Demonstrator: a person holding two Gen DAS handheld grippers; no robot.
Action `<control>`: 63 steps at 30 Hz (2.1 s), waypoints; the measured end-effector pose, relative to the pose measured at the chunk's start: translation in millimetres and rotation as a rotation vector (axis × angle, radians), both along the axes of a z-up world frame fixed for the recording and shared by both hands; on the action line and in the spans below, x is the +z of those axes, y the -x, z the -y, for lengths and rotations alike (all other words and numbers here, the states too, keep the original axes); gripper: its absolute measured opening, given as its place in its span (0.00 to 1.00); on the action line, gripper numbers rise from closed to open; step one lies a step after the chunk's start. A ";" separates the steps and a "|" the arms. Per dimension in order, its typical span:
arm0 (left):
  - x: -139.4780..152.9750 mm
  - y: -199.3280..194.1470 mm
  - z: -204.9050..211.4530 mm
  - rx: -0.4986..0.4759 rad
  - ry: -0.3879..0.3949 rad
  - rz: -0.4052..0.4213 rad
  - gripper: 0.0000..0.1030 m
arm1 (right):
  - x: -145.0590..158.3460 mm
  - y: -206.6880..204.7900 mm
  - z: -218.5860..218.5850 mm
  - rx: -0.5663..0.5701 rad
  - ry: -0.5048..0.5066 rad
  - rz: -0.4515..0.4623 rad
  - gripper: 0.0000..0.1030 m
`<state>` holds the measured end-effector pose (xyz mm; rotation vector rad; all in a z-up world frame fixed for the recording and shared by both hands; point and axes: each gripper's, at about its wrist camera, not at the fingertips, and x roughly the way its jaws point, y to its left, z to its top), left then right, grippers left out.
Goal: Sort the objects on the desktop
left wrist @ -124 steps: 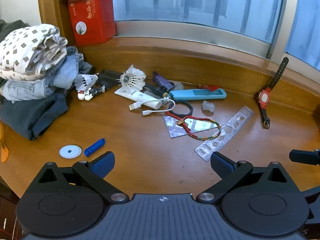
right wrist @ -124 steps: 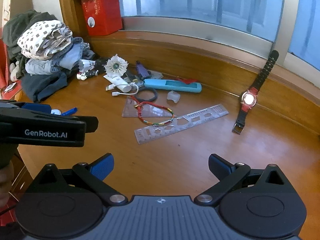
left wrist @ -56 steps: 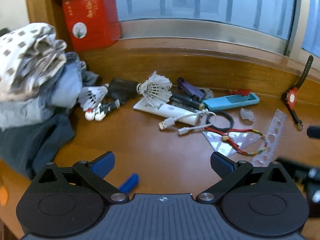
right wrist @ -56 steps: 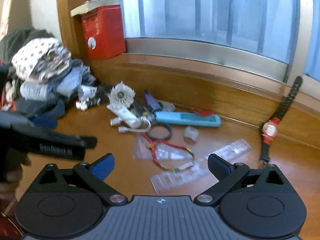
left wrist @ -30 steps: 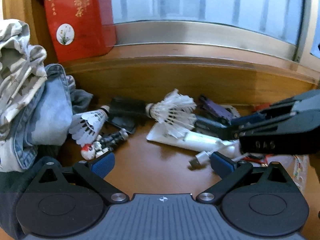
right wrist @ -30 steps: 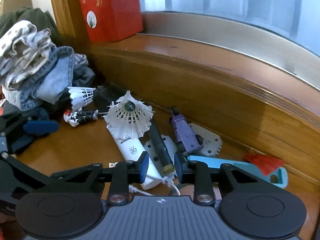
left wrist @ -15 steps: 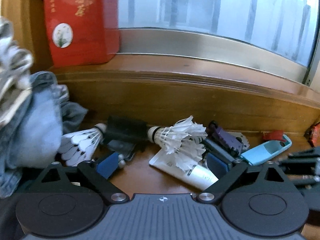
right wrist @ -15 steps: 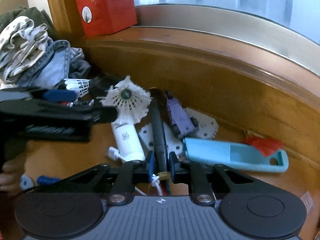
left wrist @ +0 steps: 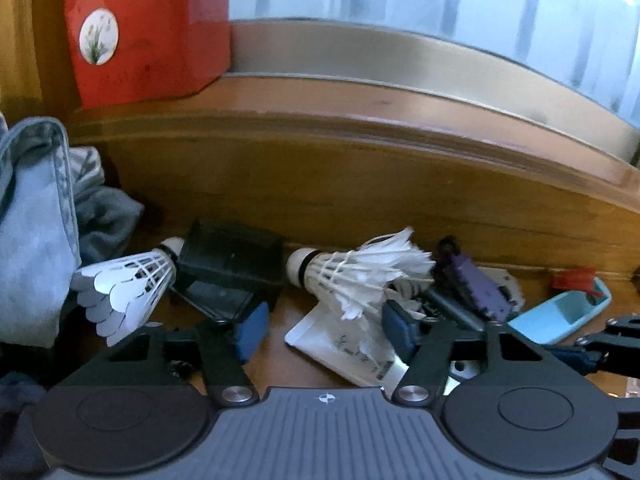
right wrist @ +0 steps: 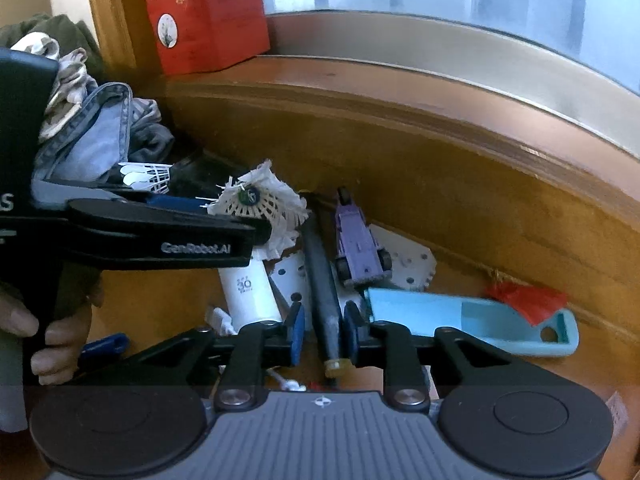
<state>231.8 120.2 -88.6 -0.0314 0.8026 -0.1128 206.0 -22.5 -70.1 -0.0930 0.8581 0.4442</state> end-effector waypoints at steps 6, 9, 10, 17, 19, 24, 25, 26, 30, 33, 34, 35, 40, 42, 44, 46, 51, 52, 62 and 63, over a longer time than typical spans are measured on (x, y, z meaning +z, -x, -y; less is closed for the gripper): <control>-2.7 -2.3 -0.6 -0.011 0.005 0.011 0.38 | -2.2 -9.7 -6.1 0.007 0.010 0.021 0.30; -2.6 0.4 1.1 -0.016 -0.001 0.024 0.28 | -4.1 -15.7 -9.3 0.011 0.005 0.028 0.37; -2.7 1.1 0.8 -0.014 -0.002 0.027 0.25 | -4.7 -17.6 -10.0 0.011 -0.001 0.029 0.37; 0.7 7.0 -9.7 0.002 0.051 0.024 0.15 | -2.5 -18.1 -5.7 -0.002 -0.040 0.014 0.20; 3.7 12.0 -10.0 -0.006 0.055 0.032 0.11 | 0.6 -12.6 -5.5 0.012 -0.050 0.013 0.17; 10.1 27.1 -6.1 -0.040 0.051 0.049 0.08 | 12.2 4.5 -2.5 0.007 -0.061 0.026 0.16; 11.3 29.8 -5.1 -0.048 0.052 0.050 0.08 | 14.8 7.3 -1.2 0.002 -0.064 0.025 0.16; 12.0 31.1 -2.2 -0.056 0.053 0.049 0.08 | 16.5 10.5 1.2 -0.002 -0.067 0.020 0.16; 11.5 30.1 5.8 -0.062 0.042 0.039 0.12 | 16.3 17.0 8.3 -0.011 -0.068 0.000 0.16; 7.5 19.5 9.6 -0.053 0.043 0.031 0.21 | 12.7 15.7 6.4 -0.005 -0.061 0.000 0.16; 6.5 17.8 10.1 -0.051 0.038 0.036 0.25 | 12.3 13.3 4.9 -0.006 -0.059 0.004 0.16; 5.7 15.9 10.7 -0.050 0.032 0.040 0.26 | 12.0 10.7 3.5 -0.007 -0.057 0.008 0.19; -0.2 8.4 10.4 -0.050 0.025 0.038 0.19 | 6.7 -6.3 -2.6 0.001 -0.037 0.025 0.26; -0.2 8.4 9.1 -0.052 0.034 0.040 0.14 | 1.7 -13.1 -5.3 -0.003 -0.033 0.009 0.22; 2.1 10.7 7.4 -0.051 0.042 0.047 0.11 | -1.3 -15.5 -3.0 -0.017 -0.050 -0.008 0.19; 6.3 15.0 6.4 -0.052 0.049 0.059 0.10 | 1.4 -11.1 -1.1 -0.021 -0.064 -0.009 0.18; 23.0 31.6 7.4 -0.061 0.060 0.094 0.09 | 18.8 11.1 2.7 -0.026 -0.068 0.038 0.17; 27.1 37.0 8.3 -0.067 0.064 0.101 0.09 | 22.8 15.6 4.1 -0.033 -0.072 0.045 0.17; 42.4 85.1 27.4 -0.144 0.036 0.123 0.09 | 51.8 88.1 31.9 -0.141 -0.107 0.097 0.17; 42.0 87.3 28.2 -0.144 0.031 0.123 0.09 | 53.0 96.0 35.8 -0.153 -0.108 0.099 0.17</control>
